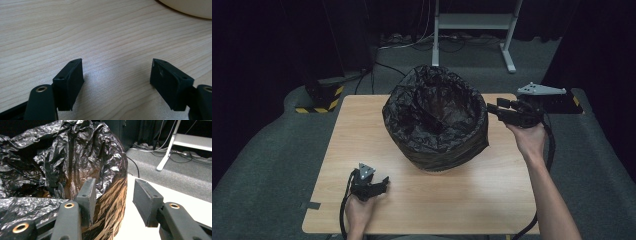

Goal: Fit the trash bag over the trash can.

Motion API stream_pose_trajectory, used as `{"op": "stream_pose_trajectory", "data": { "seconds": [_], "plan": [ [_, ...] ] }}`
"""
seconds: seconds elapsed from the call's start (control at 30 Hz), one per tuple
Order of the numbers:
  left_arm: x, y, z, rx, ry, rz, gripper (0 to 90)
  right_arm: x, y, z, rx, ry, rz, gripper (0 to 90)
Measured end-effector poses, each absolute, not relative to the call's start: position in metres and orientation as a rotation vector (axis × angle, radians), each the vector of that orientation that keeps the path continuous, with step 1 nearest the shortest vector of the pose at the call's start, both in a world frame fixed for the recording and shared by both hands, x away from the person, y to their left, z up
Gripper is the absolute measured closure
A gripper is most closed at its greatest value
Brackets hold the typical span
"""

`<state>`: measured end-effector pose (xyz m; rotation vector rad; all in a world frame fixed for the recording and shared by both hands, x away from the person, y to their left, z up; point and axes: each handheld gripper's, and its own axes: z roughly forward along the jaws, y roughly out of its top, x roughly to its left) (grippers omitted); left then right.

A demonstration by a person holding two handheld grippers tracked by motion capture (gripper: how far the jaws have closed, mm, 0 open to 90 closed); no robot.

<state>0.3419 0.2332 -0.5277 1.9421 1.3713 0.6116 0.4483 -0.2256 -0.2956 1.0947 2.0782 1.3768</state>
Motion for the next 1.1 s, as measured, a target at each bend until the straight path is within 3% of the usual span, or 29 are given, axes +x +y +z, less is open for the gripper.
{"op": "stream_pose_trajectory", "data": {
  "seconds": [1.1],
  "plan": [
    [0.342, 0.233, -0.528, 1.939, 1.374, 0.613, 26.9, 0.408, -0.259, -0.321, 1.106, 2.022, 1.436, 53.7]
  ]
}}
